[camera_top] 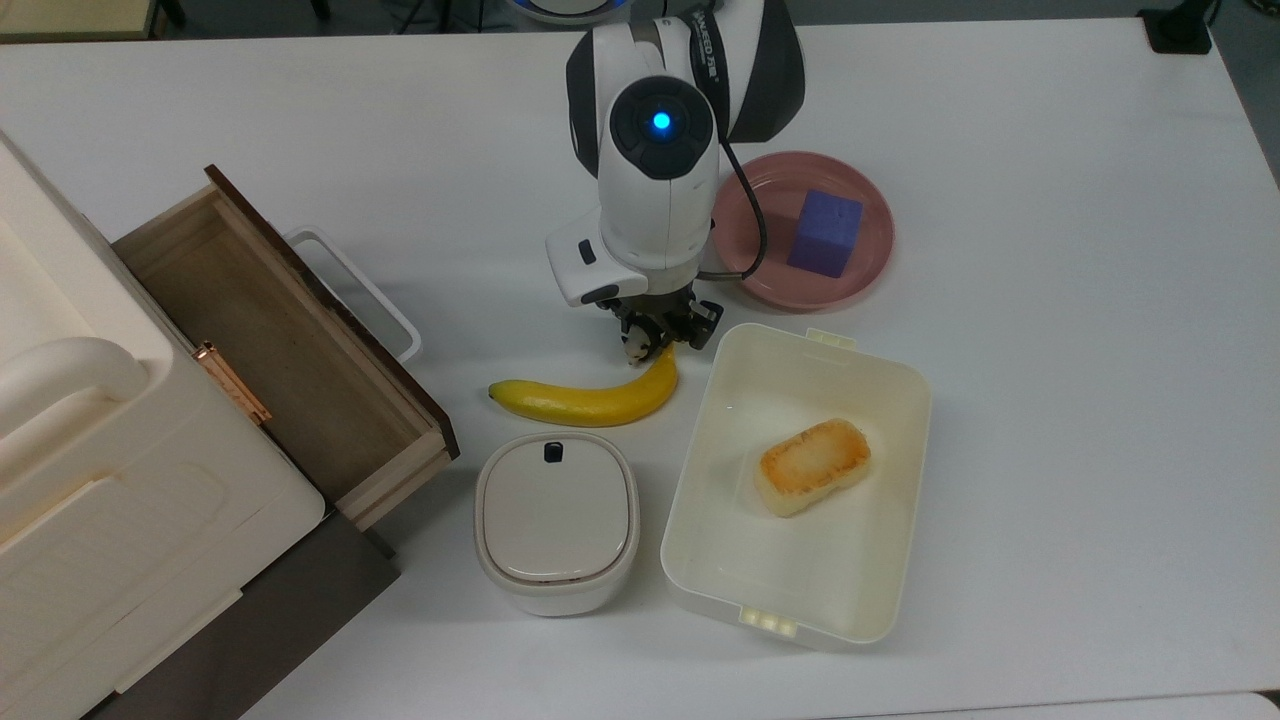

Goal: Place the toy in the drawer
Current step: 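Lower the gripper and close it on the black-and-white toy, then lift the toy and carry it over the open wooden drawer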

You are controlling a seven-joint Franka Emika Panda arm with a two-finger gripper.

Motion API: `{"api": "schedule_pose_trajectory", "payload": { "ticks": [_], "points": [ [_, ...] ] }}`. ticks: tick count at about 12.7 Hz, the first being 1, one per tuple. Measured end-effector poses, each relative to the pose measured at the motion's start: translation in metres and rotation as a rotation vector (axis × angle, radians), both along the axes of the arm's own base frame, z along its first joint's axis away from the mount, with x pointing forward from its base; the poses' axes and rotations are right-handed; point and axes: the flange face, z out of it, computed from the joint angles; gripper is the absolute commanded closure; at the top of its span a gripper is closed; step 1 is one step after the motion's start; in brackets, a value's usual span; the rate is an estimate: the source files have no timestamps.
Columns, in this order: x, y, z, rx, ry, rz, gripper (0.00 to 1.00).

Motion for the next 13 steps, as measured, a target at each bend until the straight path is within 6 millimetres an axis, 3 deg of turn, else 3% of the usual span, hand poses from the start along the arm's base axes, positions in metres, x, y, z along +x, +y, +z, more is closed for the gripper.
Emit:
{"api": "schedule_pose_trajectory", "payload": {
  "ticks": [1, 3, 6, 9, 12, 13],
  "points": [
    [-0.002, -0.002, 0.008, -0.002, 0.009, 0.022, 1.00],
    [-0.007, -0.020, 0.048, -0.007, 0.028, 0.075, 1.00],
    [-0.010, -0.066, 0.128, -0.010, -0.008, 0.108, 1.00],
    [-0.007, -0.135, 0.189, -0.031, -0.099, 0.086, 1.00],
    [-0.003, -0.215, 0.219, -0.033, -0.223, -0.001, 1.00],
    [-0.004, -0.251, 0.225, -0.045, -0.284, -0.047, 1.00]
  ]
}}
